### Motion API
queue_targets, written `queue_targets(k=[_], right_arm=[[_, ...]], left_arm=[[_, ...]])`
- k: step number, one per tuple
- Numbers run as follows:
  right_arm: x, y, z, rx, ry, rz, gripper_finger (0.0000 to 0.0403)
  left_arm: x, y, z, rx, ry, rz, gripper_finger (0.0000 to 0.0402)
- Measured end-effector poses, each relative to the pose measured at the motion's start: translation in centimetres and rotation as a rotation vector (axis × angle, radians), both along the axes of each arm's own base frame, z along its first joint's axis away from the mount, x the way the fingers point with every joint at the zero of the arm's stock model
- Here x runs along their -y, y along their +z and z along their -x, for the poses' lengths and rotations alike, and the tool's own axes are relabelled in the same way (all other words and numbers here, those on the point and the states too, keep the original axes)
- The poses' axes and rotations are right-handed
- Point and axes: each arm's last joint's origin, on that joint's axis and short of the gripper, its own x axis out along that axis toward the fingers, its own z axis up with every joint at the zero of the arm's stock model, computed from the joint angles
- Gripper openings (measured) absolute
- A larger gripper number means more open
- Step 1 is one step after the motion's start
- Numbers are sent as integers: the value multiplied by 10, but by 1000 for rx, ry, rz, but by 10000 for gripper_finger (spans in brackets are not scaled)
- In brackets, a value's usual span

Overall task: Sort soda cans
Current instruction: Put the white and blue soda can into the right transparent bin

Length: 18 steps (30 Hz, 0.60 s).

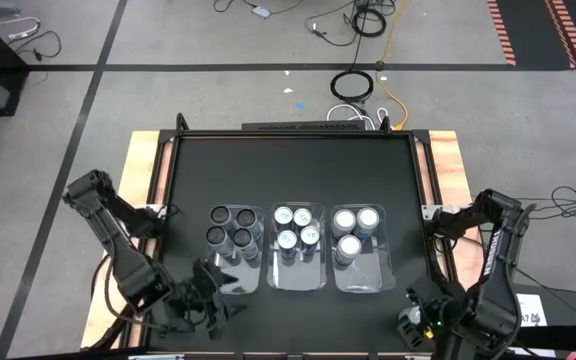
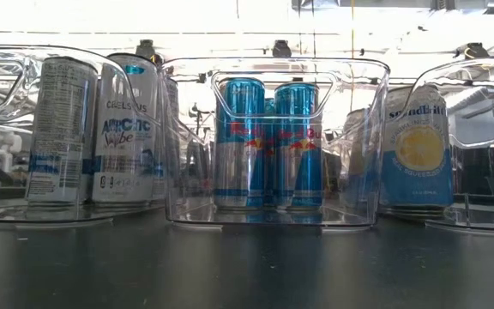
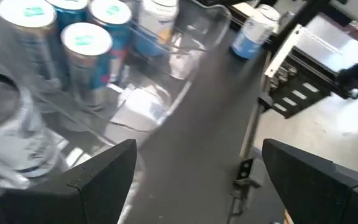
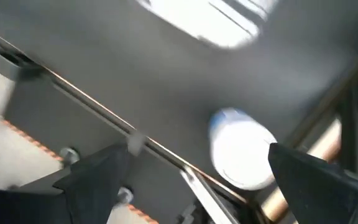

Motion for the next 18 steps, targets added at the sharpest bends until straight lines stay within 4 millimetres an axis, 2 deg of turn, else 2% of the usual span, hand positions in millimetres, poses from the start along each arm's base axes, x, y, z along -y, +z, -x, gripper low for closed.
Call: queue_targets(k=[7,15,18], right_arm=[[-5,-26,5,-181,-12,12,380],[-8,-49,14,-189,-4,19,380],[-1,-61,21,-211,-20,20,380]], left_arm=[[16,-15,-7,-33,-44,34,357],[24,-18,-15,-57,-102,137,357],[24,-16,-18,-39,-98,156,357]])
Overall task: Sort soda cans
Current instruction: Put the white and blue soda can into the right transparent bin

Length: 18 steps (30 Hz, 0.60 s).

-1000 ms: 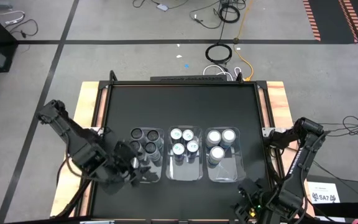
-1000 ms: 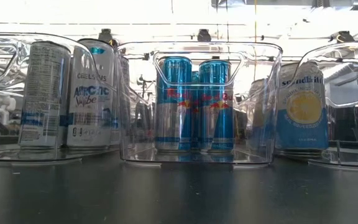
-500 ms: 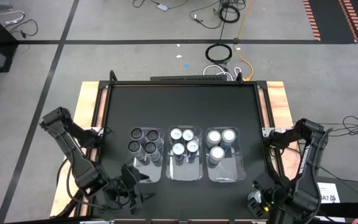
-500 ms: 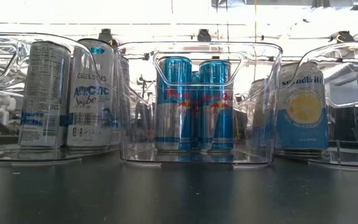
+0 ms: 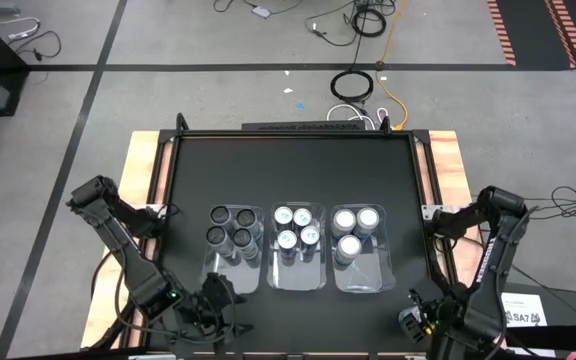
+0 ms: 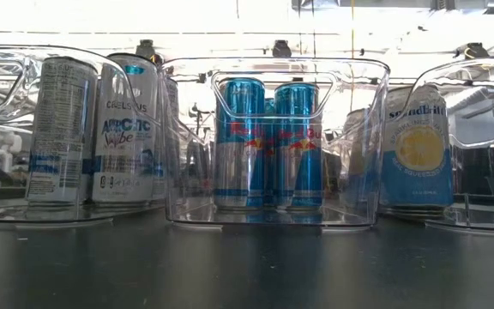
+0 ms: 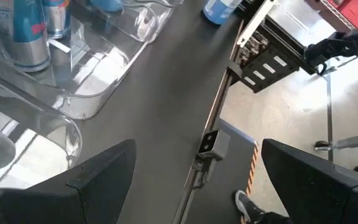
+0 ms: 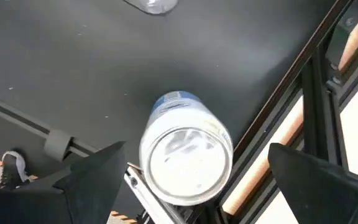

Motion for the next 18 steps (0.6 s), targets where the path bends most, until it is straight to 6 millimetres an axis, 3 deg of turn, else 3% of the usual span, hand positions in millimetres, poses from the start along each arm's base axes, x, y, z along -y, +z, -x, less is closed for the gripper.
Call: queue_targets(k=[9,18], right_arm=[[25,-42,14,55,-58,-117,380],[23,-61,14,31,-57,-195,379]], left_arm=[[-5,1,-8,17,27,19,357],[-5,2,-10,25,31,29,357]])
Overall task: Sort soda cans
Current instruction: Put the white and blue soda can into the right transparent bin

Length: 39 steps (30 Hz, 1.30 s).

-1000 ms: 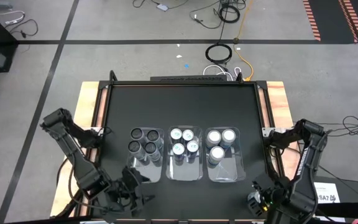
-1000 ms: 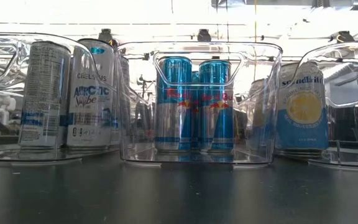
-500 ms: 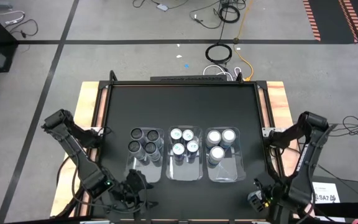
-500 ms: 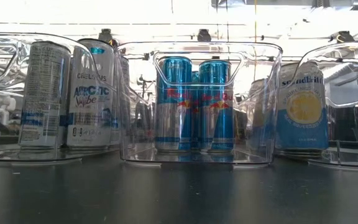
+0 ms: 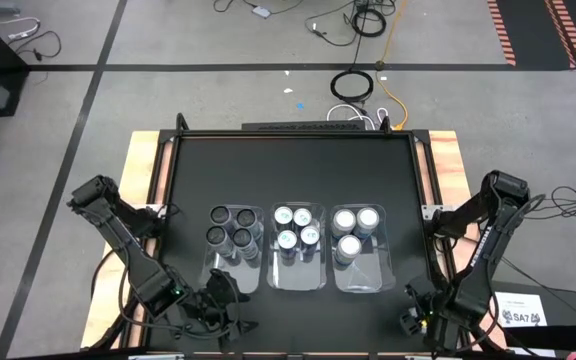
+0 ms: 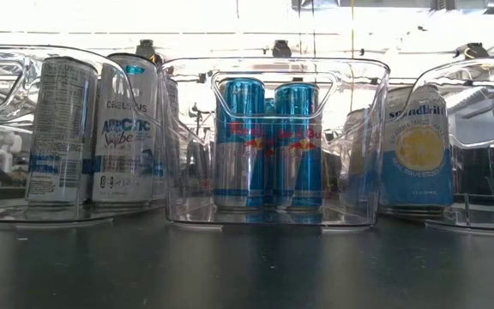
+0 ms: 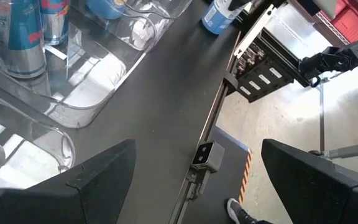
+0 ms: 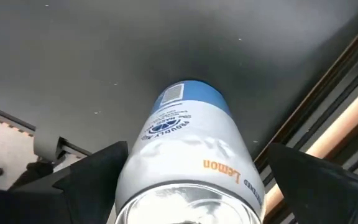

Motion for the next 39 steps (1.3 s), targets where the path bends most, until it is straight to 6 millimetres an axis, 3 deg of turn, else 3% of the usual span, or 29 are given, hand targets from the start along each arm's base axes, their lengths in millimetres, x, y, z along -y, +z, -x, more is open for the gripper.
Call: queue_targets(k=[23,26,33,39], right_arm=[[-7,2,0,-83,19,-105,374],[-6,2,1,-90,15,-102,357],[-6,2,1,-99,15,-105,276],[-9,17,-2,-22,42,-77,275]], left_arm=[[-7,0,-6,4,-6,-51,357],[-7,0,-6,3,-6,-51,357],[-7,0,-6,4,-6,-50,357],[-7,0,-6,1,-9,-47,357]])
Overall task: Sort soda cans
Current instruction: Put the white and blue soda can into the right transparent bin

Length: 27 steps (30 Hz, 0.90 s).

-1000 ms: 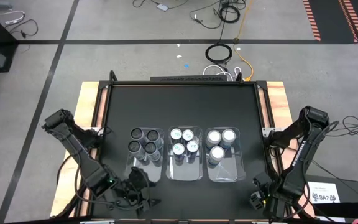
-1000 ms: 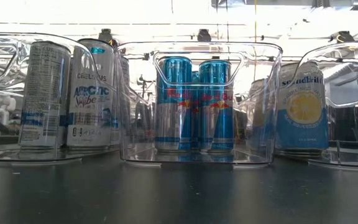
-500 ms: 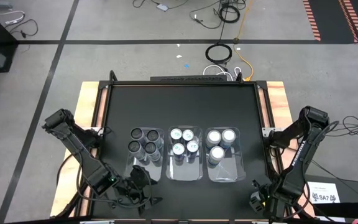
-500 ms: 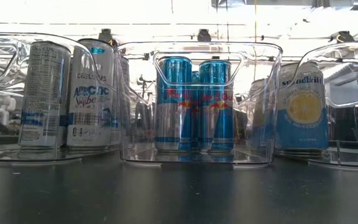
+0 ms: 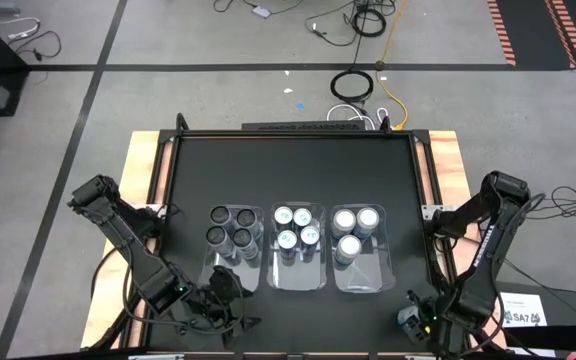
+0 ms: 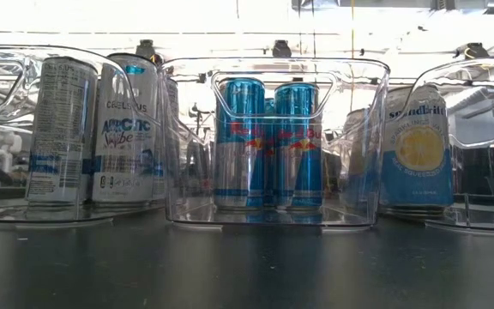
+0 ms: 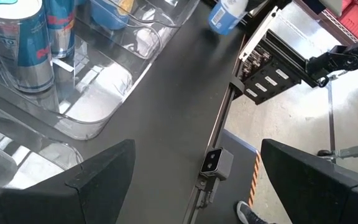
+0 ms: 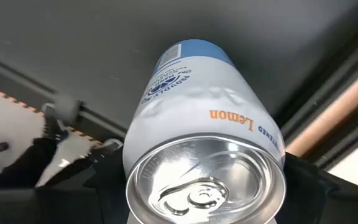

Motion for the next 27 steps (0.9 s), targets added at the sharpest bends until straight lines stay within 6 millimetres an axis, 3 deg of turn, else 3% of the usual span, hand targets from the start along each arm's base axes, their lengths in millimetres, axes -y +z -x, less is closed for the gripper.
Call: queue_targets(k=[9,17,23,27], right_arm=[[-1,67,-5,188,86,42,281],[25,127,-13,449,80,251,281],[55,137,-40,401,78,298,282],[76,125,-65,285,139,307,282]], left_arm=[[0,0,0,-1,-1,2,357],[0,0,0,-1,-2,2,357],[0,0,0,-1,-2,2,357],[0,0,0,-1,-2,2,357]])
